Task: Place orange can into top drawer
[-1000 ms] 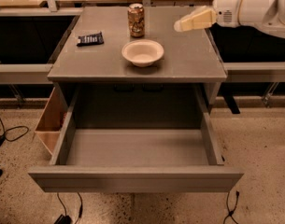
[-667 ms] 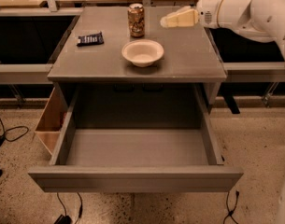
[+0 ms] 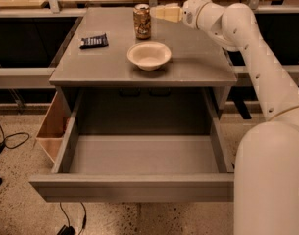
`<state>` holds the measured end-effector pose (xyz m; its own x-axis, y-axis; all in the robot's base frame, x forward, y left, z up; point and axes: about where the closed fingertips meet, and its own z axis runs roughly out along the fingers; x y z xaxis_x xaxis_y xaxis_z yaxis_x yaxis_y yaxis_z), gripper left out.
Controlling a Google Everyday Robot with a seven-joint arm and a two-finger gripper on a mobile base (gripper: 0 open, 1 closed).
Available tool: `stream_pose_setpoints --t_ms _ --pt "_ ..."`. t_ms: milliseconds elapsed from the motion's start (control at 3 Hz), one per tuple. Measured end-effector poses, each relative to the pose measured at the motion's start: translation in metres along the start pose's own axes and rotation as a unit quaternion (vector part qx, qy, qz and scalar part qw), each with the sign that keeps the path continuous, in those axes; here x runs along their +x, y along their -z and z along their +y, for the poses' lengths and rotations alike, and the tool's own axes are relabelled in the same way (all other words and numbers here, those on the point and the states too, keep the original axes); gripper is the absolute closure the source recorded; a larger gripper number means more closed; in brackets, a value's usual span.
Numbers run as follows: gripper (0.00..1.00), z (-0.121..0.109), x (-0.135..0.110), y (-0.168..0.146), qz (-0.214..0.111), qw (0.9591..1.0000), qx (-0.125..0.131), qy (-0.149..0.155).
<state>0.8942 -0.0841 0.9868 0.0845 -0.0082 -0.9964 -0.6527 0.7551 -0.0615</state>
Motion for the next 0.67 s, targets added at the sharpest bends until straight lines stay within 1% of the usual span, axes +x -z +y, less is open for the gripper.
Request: stream_pose_setpoints --t_ms 333,667 --pt "0.0 0.0 0.0 0.0 0.0 1.0 0.0 0.0" --pt "0.0 0.003 0.013 -0.02 0.008 1.0 -0.001 -0.002"
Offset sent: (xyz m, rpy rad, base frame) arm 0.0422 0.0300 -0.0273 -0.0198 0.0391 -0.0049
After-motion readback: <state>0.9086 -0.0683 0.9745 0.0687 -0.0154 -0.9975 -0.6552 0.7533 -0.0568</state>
